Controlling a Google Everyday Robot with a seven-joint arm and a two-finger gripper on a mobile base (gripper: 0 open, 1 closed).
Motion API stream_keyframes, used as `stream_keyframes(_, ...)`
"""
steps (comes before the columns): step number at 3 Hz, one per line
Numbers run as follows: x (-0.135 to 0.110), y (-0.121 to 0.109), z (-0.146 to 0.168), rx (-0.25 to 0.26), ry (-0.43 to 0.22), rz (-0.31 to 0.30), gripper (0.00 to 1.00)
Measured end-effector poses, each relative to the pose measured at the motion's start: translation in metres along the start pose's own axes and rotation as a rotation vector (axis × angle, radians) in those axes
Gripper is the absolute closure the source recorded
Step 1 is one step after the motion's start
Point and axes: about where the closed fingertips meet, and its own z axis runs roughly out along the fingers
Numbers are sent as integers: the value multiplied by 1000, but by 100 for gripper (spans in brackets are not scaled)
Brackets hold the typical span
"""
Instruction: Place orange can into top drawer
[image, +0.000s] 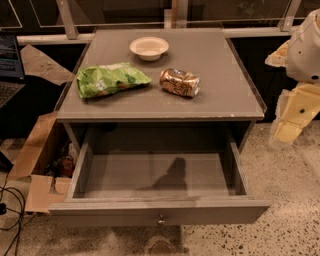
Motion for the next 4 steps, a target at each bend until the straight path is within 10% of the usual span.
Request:
stream_keyframes(2, -9, -11, 10, 47, -46, 41, 0)
stream_keyframes(4, -35, -76, 72, 77, -143, 212, 0)
